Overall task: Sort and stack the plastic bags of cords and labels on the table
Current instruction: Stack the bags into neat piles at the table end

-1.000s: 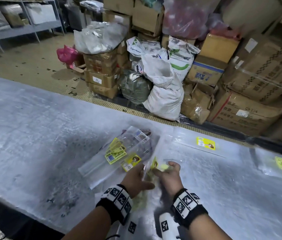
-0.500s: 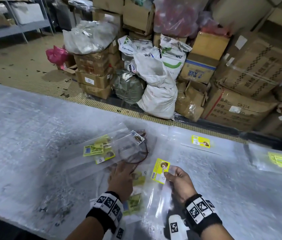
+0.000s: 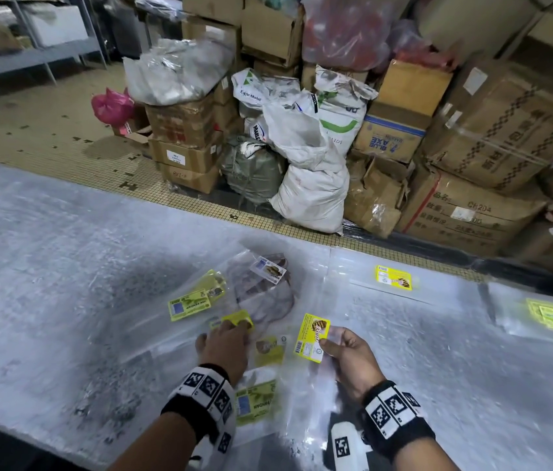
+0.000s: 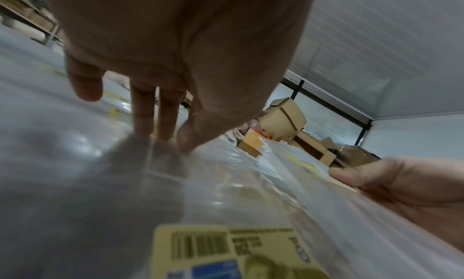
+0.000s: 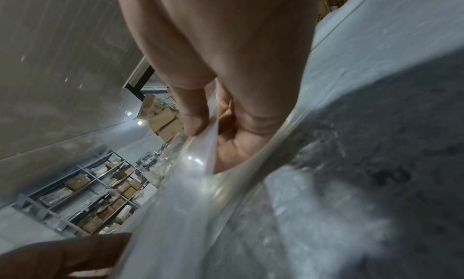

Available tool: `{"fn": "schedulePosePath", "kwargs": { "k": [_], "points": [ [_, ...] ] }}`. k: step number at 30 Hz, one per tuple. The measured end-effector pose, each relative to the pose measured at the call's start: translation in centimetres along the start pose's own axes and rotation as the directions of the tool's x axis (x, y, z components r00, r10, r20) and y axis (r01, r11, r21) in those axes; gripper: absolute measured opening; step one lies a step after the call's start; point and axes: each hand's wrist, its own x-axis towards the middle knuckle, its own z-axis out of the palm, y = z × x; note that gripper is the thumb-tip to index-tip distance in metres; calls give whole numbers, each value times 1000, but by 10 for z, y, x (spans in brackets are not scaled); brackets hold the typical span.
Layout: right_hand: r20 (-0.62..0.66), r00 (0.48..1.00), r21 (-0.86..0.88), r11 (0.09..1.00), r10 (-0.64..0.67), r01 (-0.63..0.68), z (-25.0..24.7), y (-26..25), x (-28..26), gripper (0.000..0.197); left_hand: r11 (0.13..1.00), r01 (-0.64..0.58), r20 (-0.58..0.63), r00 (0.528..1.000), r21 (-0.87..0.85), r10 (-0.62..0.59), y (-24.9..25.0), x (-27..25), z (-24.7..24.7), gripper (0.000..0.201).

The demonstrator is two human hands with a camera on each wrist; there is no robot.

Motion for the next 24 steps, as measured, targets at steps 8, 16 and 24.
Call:
{"fn": "schedulePosePath", "kwargs": {
  "k": [8, 16, 24],
  "points": [
    [20, 1000, -9, 1000, -5, 5, -7, 1, -4, 20, 996, 78, 11, 997, -38, -77, -2, 0, -1, 83],
    [29, 1000, 7, 1000, 9, -10, -8, 4, -13, 18, 998, 62, 73, 995, -8, -61, 10, 2, -2, 84],
    [-92, 993, 66, 995, -69, 75, -2, 0, -9, 27, 931, -30, -77, 997, -363, 2, 27, 14, -20, 14]
  ]
}}
